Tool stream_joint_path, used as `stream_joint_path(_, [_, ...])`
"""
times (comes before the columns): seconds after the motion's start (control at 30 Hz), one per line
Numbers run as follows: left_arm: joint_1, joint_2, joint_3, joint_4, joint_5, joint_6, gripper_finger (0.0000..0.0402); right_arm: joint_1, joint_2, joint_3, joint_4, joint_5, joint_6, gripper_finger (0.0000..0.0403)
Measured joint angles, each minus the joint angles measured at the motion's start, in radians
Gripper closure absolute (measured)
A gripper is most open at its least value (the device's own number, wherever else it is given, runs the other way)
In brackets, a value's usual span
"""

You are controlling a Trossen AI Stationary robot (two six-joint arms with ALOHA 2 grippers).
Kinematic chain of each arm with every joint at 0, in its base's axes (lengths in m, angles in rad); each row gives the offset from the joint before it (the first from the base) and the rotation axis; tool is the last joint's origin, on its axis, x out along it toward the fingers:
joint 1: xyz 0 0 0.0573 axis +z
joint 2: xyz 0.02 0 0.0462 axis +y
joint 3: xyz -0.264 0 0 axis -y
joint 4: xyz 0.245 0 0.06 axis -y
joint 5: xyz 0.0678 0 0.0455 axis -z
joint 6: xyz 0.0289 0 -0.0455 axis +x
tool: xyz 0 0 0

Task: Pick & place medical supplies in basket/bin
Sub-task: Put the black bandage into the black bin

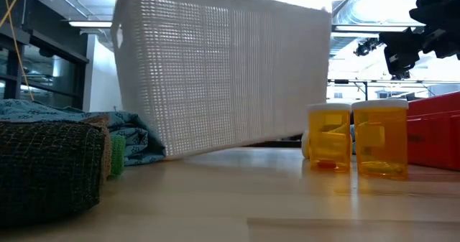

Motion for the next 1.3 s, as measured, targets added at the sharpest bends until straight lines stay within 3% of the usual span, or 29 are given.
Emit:
stream_joint_path(0.27, [-0.024, 0.0, -0.006, -0.005, -0.088, 0.02, 0.0256, 0.0, 0.0, 0.0, 0.001, 0.0, 0.0, 0.0186])
stream_joint_path(1.0, [0.008, 0.0, -0.004, 0.005, -0.086, 0.024, 0.0256, 0.0, 0.0, 0.0, 0.001, 0.0, 0.0, 0.0186])
stream_joint_path(1.3, [0.008, -0.013, -0.003, 0.174, -0.092, 0.237, 0.0256, 0.0, 0.0, 0.0, 0.001, 0.0, 0.0, 0.0186])
